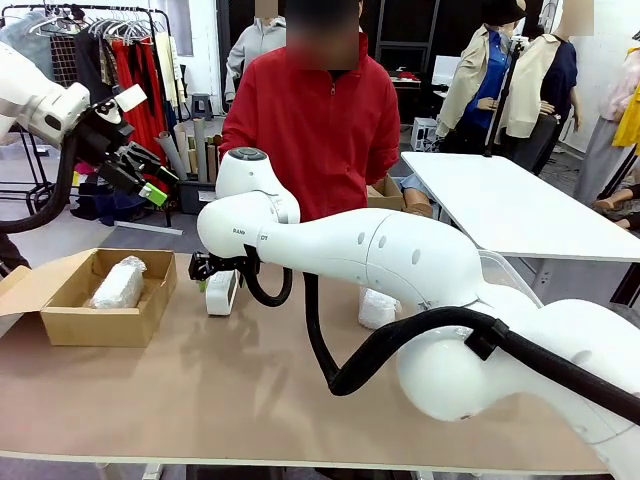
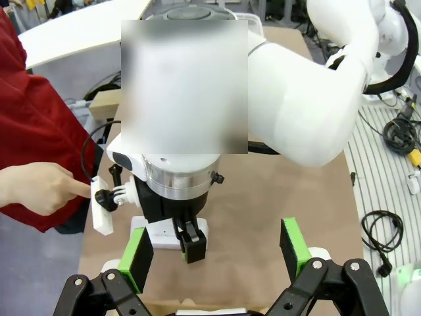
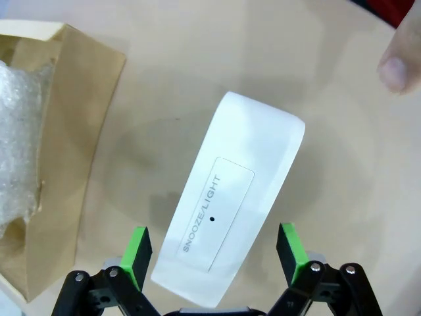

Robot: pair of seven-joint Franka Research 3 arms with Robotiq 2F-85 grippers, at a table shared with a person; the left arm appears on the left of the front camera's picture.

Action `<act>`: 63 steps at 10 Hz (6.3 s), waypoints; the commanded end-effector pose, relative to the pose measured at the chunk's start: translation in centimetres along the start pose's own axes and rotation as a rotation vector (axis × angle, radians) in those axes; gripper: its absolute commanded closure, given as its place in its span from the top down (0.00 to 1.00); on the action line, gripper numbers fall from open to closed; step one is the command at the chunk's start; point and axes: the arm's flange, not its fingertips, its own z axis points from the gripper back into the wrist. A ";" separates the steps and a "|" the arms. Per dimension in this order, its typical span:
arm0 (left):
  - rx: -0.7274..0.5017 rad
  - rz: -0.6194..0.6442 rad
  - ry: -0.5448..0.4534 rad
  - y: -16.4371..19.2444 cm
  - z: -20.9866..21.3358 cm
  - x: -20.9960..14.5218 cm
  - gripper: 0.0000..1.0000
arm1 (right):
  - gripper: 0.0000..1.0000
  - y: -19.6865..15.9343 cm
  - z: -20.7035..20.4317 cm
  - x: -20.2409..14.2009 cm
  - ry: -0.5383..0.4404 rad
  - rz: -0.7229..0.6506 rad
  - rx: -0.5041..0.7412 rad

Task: Separate and place wrapped and unwrapped clocks.
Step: Pick up the Digital clock indicated by the person, then if the picked Digital clock is wrapped, place it in the Package Box ; if not, place it in the Organizing box.

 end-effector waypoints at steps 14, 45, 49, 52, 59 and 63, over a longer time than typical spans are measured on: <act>-0.005 0.003 -0.003 -0.1 0.2 0.0 1.00 | 0.00 -0.4 0.1 -0.4 -0.009 -0.020 0.011; -0.005 0.003 -0.003 -0.1 0.2 0.0 1.00 | 0.00 -13.6 33.9 -22.8 0.167 0.366 -0.300; -0.005 0.003 -0.003 -0.1 0.2 0.0 1.00 | 0.00 -13.4 34.3 -21.9 0.201 0.348 -0.270; -0.005 0.003 -0.003 -0.1 0.2 0.0 1.00 | 0.00 -13.4 34.3 -21.9 0.201 0.348 -0.270; -0.005 0.003 -0.003 -0.1 0.2 0.0 1.00 | 0.00 -13.4 34.3 -21.9 0.201 0.348 -0.270; -0.005 0.003 -0.003 -0.1 0.2 0.0 1.00 | 0.00 -16.7 35.2 -21.2 0.100 0.294 -0.275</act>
